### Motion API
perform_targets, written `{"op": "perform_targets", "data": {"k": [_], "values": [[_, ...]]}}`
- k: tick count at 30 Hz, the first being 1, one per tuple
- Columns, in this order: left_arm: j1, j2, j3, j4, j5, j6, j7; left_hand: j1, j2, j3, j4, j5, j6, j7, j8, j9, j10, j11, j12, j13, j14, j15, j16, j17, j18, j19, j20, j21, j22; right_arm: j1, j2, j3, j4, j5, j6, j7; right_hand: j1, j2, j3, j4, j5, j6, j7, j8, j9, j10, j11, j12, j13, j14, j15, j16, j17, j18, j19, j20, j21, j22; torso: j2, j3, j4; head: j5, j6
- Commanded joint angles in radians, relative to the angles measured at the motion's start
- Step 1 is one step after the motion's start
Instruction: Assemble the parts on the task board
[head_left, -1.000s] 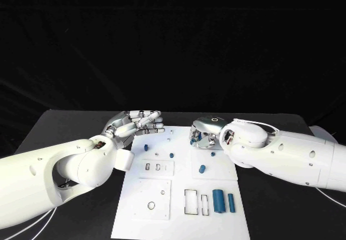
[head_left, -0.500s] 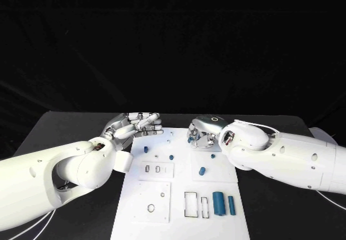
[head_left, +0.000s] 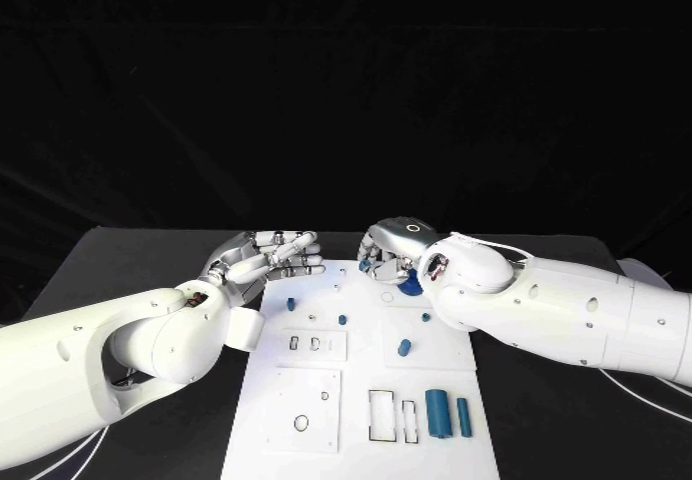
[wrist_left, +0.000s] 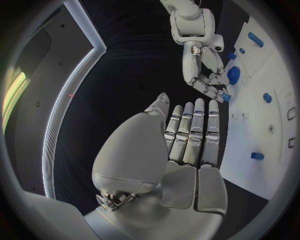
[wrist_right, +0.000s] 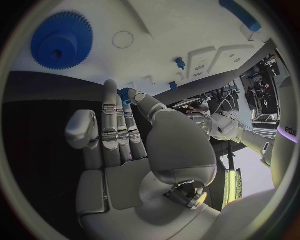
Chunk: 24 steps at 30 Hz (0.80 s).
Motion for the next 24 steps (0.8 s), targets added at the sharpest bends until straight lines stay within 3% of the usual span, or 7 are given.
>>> {"op": "perform_targets", "data": {"k": [1, 6, 24], "values": [[0.002, 0.002, 0.001, 0.002, 0.011, 0.014, 0.006, -0.008, 0.004, -0.007, 0.001, 0.0, 0.002, 0.002, -0.007, -0.002, 0.005, -0.001, -0.003, 0.0, 0.004, 0.001, -0.003, -0.002, 0.013, 0.005, 0.0, -0.005, -0.002, 0.001, 0.023, 0.001, -0.019, -0.004, -0.015, 0.007, -0.003, -0.007, 0.004, 0.003, -0.004, 0.002, 0.001, 0.002, 0.002, 0.009, 0.0, 0.005, -0.002, -0.001, -0.005, -0.005, 0.001, -0.009, -0.006, 0.001, 0.005, 0.002, 0.002, 0.0005, 0.0008, 0.0, 0.0], [0.003, 0.002, 0.001, 0.001, 0.01, 0.014, 0.007, -0.008, 0.004, -0.007, 0.001, 0.0, 0.002, 0.002, -0.007, -0.002, 0.005, -0.001, -0.003, 0.0, 0.004, 0.001, -0.003, -0.002, 0.013, 0.005, 0.0, -0.005, -0.002, 0.001, 0.052, 0.001, -0.046, 0.001, -0.005, 0.014, -0.003, -0.007, 0.005, 0.004, -0.005, 0.001, 0.002, 0.001, 0.002, 0.008, 0.0, 0.005, -0.002, -0.001, -0.005, -0.005, 0.002, -0.009, -0.006, 0.001, 0.005, 0.003, 0.005, 0.0012, 0.001, 0.0, -0.001], [0.011, -0.001, 0.003, -0.017, 0.007, 0.012, 0.013, -0.008, 0.004, -0.007, 0.0, 0.001, 0.003, 0.002, -0.007, -0.001, 0.005, -0.001, -0.004, 0.0, 0.004, 0.001, -0.004, -0.002, 0.013, 0.005, 0.0, -0.005, -0.002, -0.008, 0.102, 0.0, -0.095, 0.009, 0.028, 0.025, -0.004, -0.008, 0.008, 0.007, -0.007, -0.003, 0.003, -0.002, 0.002, 0.005, 0.002, 0.003, -0.001, -0.001, -0.005, -0.006, 0.004, -0.009, -0.007, 0.001, 0.005, 0.002, 0.021, -0.0057, 0.0132, -0.006, 0.001]]}}
